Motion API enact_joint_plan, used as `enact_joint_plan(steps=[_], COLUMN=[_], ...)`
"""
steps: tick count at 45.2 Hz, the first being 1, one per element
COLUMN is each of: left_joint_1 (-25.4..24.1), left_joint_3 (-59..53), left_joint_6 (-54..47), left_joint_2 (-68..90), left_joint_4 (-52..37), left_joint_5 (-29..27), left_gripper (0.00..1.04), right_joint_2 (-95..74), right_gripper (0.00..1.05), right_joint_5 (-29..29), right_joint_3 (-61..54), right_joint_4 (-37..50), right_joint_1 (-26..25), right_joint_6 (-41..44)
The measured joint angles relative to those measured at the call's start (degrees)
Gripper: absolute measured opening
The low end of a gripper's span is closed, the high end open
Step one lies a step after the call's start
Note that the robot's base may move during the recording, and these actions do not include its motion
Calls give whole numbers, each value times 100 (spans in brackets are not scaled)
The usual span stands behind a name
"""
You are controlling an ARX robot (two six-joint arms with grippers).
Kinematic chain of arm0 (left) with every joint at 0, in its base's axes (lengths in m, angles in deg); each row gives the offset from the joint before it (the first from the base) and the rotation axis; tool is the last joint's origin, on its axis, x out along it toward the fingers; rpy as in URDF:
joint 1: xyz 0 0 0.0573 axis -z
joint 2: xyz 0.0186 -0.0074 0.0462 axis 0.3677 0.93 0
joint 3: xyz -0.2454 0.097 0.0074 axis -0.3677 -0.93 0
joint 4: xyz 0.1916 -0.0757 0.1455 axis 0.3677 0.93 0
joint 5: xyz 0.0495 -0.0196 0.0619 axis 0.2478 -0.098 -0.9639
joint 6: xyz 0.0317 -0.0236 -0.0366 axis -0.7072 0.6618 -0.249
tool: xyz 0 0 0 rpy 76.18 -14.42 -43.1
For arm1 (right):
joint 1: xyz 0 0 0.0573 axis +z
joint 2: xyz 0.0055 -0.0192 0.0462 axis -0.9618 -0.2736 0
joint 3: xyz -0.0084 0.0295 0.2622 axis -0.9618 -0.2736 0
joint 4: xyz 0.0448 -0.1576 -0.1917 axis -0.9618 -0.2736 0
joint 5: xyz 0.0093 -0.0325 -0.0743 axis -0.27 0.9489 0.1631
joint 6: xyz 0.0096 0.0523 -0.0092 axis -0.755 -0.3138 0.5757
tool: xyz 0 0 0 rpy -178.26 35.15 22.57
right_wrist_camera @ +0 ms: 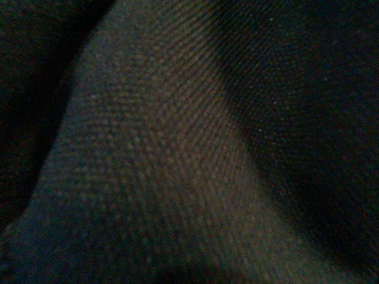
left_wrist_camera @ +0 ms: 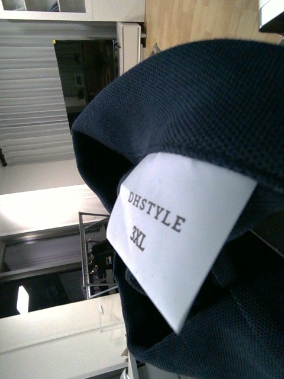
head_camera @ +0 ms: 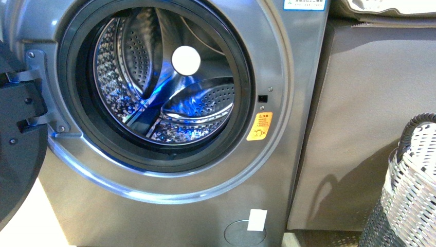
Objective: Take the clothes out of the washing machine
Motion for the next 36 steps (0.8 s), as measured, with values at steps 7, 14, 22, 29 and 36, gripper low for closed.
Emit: enact_joint_plan(steps=[7, 14, 22, 29, 36], left_joint_1=[13, 15, 13, 13, 13], left_joint_3=[0, 4, 9, 9, 9], left_joint_6=[15, 15, 13, 9, 11], left_joint_2=[0, 0, 0, 0, 0], left_joint_4=[0, 0, 0, 0, 0], left_joint_5=[24, 24, 22, 22, 22], left_gripper=[40, 63, 97, 98, 98], right_joint_2=[422, 643, 863, 997, 1266], right_gripper=[10, 10, 10, 10, 10], right_joint_5=[-57, -50, -85, -295, -745], right_joint_3=[-459, -629, -750, -758, -767], right_joint_4=[203, 321, 365, 387, -136], right_joint_1=[-223, -551, -1338, -2205, -3038], right_joint_6=[-240, -468, -841, -1270, -1506])
